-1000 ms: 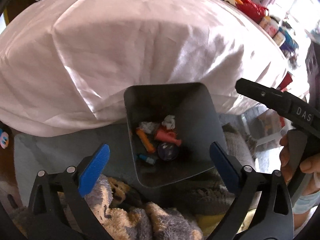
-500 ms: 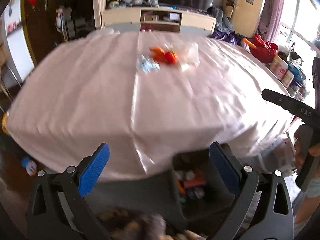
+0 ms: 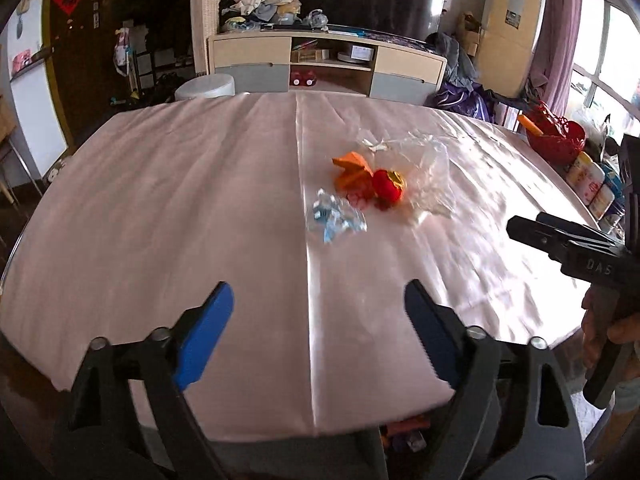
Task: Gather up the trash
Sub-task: 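Grasp the small clear plastic piece with the left tool while the right tool grasps the clear plastic bag, then carry the plastic piece and plastic bag in both tools down to the bin, then open both tools over the bin to drop the plastic items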
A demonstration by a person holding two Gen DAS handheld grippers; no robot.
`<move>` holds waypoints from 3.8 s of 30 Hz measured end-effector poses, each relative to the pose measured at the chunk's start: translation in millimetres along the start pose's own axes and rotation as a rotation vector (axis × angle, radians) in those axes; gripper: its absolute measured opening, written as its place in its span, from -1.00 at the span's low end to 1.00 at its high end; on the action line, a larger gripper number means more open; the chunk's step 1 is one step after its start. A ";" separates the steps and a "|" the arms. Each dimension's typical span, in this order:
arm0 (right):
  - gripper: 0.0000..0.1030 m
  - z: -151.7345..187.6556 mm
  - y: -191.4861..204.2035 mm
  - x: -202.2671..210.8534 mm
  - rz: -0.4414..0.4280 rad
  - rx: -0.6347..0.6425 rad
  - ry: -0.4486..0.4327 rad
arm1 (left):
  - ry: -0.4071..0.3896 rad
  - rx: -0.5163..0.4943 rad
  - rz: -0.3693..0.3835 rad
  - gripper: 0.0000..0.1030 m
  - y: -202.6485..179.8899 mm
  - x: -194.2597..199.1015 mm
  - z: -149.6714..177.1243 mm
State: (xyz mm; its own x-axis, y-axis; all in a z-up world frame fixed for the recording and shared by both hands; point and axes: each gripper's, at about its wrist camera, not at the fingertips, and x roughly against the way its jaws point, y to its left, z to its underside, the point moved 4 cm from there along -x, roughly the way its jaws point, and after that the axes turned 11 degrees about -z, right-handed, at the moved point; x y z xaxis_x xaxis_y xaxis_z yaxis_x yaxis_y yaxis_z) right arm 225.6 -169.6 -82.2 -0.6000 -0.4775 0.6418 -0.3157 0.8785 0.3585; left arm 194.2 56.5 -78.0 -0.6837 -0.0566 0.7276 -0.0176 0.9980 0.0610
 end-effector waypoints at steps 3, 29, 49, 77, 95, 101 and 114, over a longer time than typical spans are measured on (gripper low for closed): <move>0.54 -9.2 -2.3 -12.8 0.002 -0.017 0.001 | -0.011 -0.011 -0.006 0.23 -3.9 -16.1 -11.1; -0.91 -44.9 7.6 -67.5 0.024 0.031 0.039 | 0.015 -0.069 0.000 -0.77 -24.5 -80.3 -41.4; -0.96 -45.7 30.3 53.4 -0.017 0.091 -0.103 | -0.061 -0.086 0.037 -0.94 -35.6 19.9 -35.5; -0.96 116.6 14.6 165.8 -0.055 0.089 -0.065 | 0.058 -0.072 0.190 -0.94 -101.9 111.1 115.2; -0.96 192.3 11.7 112.8 -0.118 0.004 0.110 | 0.243 -0.036 0.170 -0.94 -107.5 61.1 192.0; -0.96 217.0 -5.5 71.7 -0.106 -0.071 0.205 | 0.306 -0.051 0.163 -0.94 -113.0 43.4 209.5; -0.96 231.1 -10.4 27.6 -0.082 -0.117 0.316 | 0.400 -0.076 0.179 -0.89 -120.3 17.8 222.4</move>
State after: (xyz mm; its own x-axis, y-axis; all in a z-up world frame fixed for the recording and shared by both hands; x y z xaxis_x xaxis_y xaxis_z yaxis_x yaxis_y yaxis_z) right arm 42.5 -189.0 -224.9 -0.3127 -0.5428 0.7795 -0.2560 0.8384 0.4812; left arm 21.9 -58.1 -224.4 -0.3346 0.0950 0.9376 0.1390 0.9890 -0.0506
